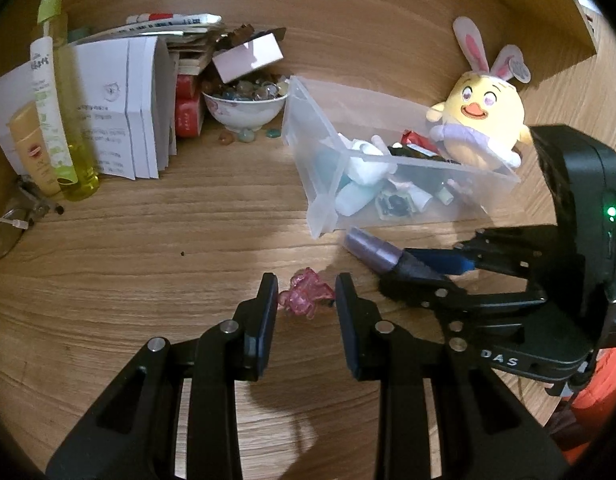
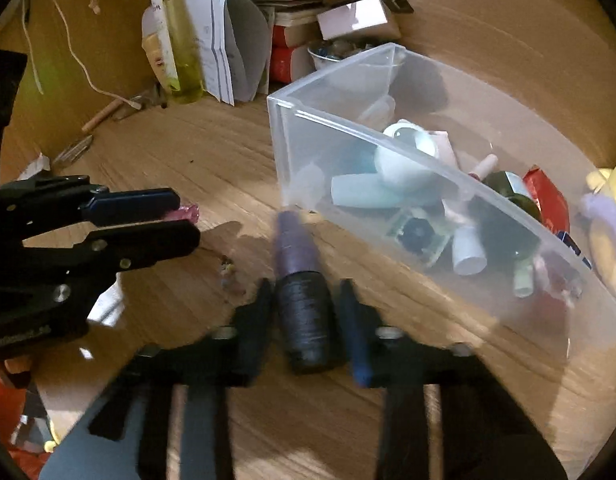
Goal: Organize objects
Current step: 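Grasp the pink keychain with the left tool while the right tool grasps the purple spray bottle, then carry the pink keychain and purple spray bottle over the clear box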
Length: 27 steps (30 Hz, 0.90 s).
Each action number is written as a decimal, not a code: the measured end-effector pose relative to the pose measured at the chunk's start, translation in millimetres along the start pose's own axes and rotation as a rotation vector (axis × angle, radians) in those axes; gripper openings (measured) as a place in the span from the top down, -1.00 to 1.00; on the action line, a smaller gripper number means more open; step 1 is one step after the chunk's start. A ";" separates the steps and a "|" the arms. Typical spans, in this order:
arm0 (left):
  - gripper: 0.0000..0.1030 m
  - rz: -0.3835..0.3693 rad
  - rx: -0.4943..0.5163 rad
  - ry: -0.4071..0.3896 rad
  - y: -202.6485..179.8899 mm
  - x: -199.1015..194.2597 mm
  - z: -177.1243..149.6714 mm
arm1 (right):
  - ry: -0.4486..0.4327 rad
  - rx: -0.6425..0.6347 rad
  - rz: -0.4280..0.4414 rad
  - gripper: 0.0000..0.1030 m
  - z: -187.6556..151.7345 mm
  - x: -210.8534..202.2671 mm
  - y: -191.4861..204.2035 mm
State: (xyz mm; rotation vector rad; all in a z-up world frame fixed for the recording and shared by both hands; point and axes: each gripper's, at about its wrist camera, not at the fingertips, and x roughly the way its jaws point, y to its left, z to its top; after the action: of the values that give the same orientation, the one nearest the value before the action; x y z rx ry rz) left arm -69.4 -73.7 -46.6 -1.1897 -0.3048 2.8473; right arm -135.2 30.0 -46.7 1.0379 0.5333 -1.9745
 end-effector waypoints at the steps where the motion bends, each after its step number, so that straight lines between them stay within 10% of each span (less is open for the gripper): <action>1: 0.43 0.007 -0.003 -0.006 0.4 -1.5 1.1 | -0.007 0.008 -0.004 0.54 -2.2 -2.6 -1.0; 27: 0.43 -0.017 0.049 -0.213 -59.0 -48.3 78.7 | -0.310 0.169 -0.075 0.54 -13.8 -122.8 -67.5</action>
State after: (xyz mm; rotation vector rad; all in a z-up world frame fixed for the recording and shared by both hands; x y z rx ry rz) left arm -93.4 -34.4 52.7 -0.8717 -0.2489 2.9511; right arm -144.6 135.6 45.9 0.7976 0.2418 -2.2249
